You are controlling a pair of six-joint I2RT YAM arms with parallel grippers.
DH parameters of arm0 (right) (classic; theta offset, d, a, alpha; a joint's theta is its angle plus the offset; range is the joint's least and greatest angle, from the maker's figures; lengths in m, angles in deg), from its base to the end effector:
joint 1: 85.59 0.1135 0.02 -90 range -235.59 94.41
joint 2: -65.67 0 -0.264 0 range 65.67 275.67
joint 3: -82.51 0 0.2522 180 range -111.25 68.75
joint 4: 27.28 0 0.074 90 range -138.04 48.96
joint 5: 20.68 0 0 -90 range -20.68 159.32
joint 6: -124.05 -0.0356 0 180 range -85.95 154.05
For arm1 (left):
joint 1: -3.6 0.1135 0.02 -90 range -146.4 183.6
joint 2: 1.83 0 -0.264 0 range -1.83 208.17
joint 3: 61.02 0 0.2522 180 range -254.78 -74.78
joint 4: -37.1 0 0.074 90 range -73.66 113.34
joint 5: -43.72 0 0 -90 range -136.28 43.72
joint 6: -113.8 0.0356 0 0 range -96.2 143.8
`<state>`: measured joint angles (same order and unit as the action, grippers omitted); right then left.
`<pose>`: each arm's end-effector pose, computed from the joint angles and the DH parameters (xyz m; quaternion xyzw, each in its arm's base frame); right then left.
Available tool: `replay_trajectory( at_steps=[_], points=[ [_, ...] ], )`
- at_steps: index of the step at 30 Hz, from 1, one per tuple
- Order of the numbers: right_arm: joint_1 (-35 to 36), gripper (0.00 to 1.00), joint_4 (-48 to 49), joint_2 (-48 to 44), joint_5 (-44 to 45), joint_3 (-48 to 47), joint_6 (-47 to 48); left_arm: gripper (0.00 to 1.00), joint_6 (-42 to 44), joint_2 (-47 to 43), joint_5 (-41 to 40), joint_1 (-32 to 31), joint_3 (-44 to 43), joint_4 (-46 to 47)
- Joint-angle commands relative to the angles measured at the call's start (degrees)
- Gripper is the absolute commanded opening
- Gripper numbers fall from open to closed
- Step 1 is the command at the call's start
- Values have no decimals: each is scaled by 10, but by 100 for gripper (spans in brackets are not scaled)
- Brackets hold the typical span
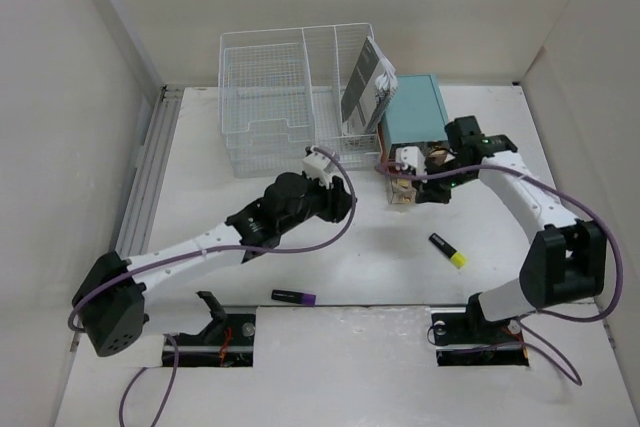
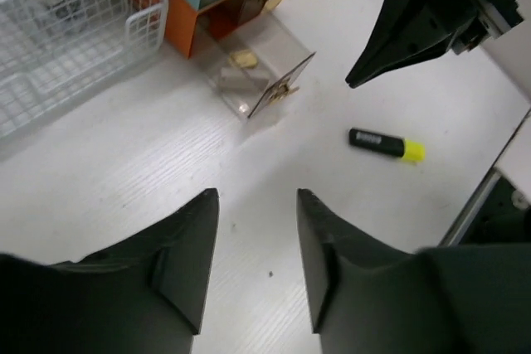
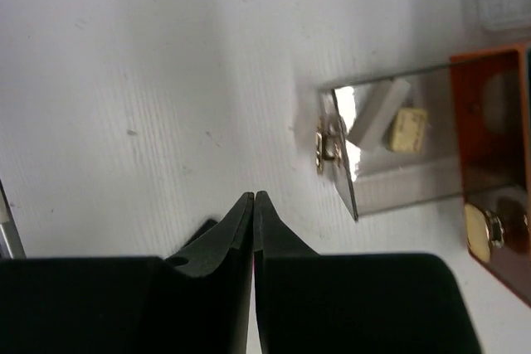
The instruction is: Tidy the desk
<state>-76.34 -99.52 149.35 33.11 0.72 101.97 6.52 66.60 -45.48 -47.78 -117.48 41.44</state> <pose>0.2642 0.0643 0.2688 -0.6207 0.7091 0.2040 0.2652 0.1733 -0.2177 0.2922 0.2251 0.7181 -0.3757 0.5408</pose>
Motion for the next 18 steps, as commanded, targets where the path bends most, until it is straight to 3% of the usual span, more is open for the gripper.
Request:
replay_trajectory(
  at_steps=[1, 3, 18],
  points=[
    [51, 8, 84, -2, 38, 16, -32, 45, -20, -52, -23, -1, 32, 4],
    [88, 5, 150, 10, 100, 36, -69, 52, -26, -72, -23, -1, 45, -2],
    [153, 5, 298, 140, 368, -13, -245, 59, -77, -276, -30, -7, 111, -57]
  ],
)
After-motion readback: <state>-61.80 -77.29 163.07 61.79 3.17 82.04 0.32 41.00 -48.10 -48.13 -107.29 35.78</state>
